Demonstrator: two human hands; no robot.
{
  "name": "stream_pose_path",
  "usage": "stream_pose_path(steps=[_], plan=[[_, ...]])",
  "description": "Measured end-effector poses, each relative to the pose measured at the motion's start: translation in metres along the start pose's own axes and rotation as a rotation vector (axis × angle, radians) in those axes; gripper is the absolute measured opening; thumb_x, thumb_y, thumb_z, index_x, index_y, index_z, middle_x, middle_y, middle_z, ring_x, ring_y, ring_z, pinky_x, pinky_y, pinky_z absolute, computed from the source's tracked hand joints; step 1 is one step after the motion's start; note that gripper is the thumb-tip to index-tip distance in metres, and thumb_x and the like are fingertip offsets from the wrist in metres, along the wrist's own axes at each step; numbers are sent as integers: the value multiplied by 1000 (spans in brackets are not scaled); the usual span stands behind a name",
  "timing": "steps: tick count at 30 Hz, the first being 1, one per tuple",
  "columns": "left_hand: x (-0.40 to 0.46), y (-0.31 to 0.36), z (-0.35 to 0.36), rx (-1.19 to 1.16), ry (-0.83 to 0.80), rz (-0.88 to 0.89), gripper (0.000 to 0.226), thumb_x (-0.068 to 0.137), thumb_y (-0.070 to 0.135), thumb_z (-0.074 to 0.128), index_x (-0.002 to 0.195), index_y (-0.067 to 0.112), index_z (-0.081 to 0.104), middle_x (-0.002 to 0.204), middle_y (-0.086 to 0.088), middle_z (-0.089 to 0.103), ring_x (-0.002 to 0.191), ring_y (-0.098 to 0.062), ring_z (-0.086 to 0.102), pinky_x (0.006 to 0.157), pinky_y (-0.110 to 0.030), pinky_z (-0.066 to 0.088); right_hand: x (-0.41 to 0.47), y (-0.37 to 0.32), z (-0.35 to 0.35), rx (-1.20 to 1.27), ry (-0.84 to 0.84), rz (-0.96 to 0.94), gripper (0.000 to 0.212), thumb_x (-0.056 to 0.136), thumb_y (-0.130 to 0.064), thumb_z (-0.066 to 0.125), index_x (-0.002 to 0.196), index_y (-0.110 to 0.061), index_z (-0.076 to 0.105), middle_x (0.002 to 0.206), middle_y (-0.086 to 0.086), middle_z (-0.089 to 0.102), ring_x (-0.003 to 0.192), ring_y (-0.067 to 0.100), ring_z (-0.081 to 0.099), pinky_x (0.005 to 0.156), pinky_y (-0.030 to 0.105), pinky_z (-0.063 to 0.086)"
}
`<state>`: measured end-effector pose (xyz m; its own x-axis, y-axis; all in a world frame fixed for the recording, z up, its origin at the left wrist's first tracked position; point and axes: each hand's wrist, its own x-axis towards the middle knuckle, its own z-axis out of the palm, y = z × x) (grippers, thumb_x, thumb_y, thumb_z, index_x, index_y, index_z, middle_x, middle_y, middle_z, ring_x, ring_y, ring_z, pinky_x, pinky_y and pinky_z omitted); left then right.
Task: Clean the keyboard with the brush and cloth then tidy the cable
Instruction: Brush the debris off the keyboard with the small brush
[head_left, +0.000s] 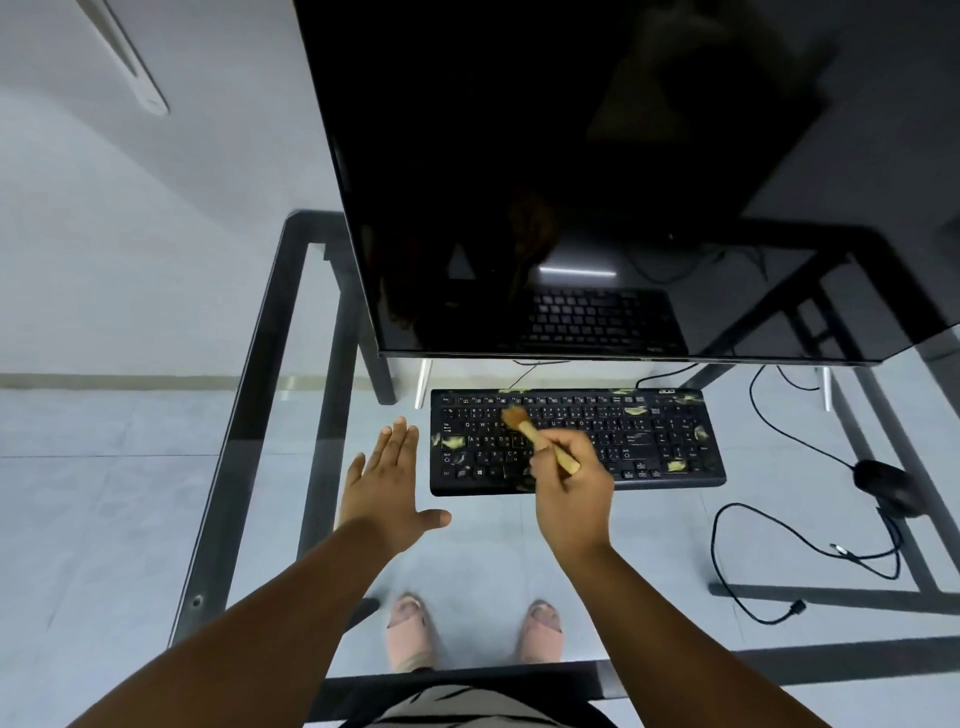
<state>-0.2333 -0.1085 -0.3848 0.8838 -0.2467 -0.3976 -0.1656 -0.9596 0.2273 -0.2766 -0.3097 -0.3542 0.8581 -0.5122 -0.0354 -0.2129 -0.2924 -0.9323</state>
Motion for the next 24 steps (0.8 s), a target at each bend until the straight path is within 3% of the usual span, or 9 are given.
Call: stream_pose_path(steps=[2,3,7,10,14,18,20,22,24], plan=[[-2,1,1,10,0,3,110,83,67,55,154,18,-14,160,3,-23,148,-15,-16,120,-40,1,-6,0,-1,9,-151,-9,17,92,-8,61,89,-23,68,66,4,70,56,27,62,49,37,46],[-2,1,2,15,-3,4,109,84,67,54,154,18,-14,160,3,-23,148,-15,-16,120,-40,1,-9,2,-1,-32,-165,-32,15,92,-9,61,89,-22,68,64,3,69,52,24,60,46,35,43],[-5,2,5,10,3,-5,107,84,67,51,154,17,-12,160,3,-21,148,-14,-15,121,-40,2,-10,7,-7,-52,7,-32,8,93,-13,62,93,-19,67,67,-7,68,49,4,52,46,20,38],[-8,0,7,7,15,-13,105,84,70,48,154,18,-11,161,3,-20,148,-14,-15,121,-40,1,-18,4,-6,-68,-198,-65,11,91,-11,63,89,-21,68,60,0,65,46,7,48,44,23,35],[-12,-1,10,15,30,-26,104,84,73,44,154,18,-11,161,3,-19,148,-15,-15,120,-40,1,-25,10,-6,-176,-29,-104,7,92,-21,60,89,-22,67,58,-13,60,44,6,46,46,20,33],[-15,-2,11,7,37,-23,102,86,71,44,154,18,-11,161,2,-19,149,-15,-14,120,-40,1,-36,2,0,-101,-308,-185,10,90,-22,60,93,-20,70,60,-13,64,46,4,49,46,19,36],[-16,-3,11,3,37,-26,103,85,71,45,154,18,-10,161,2,-18,149,-15,-14,120,-40,1,-37,5,3,-187,-219,-239,11,89,-21,60,92,-18,70,59,-28,56,47,-1,49,49,10,32],[-17,-4,9,-1,41,-25,105,84,71,47,154,18,-10,161,2,-18,149,-15,-14,120,-41,1,-35,5,4,-194,-74,-211,12,89,-23,58,91,-18,68,60,-28,52,47,-2,47,50,10,30],[-17,-5,9,-2,40,-22,107,83,71,49,154,18,-11,161,2,-19,149,-14,-14,120,-40,1,-34,1,5,-119,-179,-224,12,91,-23,59,93,-18,69,60,-18,60,45,5,48,46,17,32]])
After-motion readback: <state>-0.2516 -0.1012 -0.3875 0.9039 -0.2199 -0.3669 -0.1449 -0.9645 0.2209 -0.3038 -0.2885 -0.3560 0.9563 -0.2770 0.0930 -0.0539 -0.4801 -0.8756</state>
